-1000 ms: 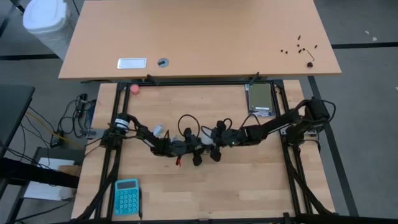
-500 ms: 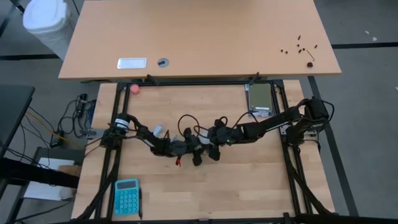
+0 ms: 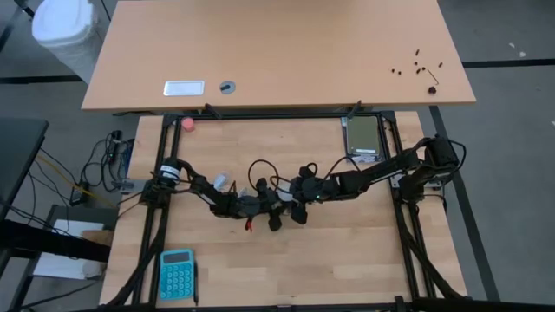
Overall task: Screw lightbulb
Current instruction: Insert the lightbulb into the lamp holder
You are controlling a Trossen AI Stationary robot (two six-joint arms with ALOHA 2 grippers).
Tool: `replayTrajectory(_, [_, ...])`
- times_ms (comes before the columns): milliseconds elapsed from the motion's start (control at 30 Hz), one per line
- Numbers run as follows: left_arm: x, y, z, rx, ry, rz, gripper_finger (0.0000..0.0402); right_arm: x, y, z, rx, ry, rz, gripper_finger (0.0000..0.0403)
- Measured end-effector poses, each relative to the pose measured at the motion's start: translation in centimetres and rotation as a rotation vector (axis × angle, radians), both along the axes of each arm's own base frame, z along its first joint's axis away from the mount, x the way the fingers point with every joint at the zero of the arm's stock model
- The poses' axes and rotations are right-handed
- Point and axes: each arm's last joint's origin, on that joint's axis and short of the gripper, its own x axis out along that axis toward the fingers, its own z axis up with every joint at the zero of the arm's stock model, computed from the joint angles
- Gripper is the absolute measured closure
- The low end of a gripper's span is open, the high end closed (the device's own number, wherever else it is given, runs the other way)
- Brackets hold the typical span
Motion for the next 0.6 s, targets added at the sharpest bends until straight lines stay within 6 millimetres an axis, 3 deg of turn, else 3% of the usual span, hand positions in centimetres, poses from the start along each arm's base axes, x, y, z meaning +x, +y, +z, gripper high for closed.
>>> replayTrajectory(600, [0.00, -0.05, -0.03, -0.002, 0.004, -0.010, 0.0213, -0.26, -0.01, -0.33, -0.001, 0.043, -0.003, 0.0156])
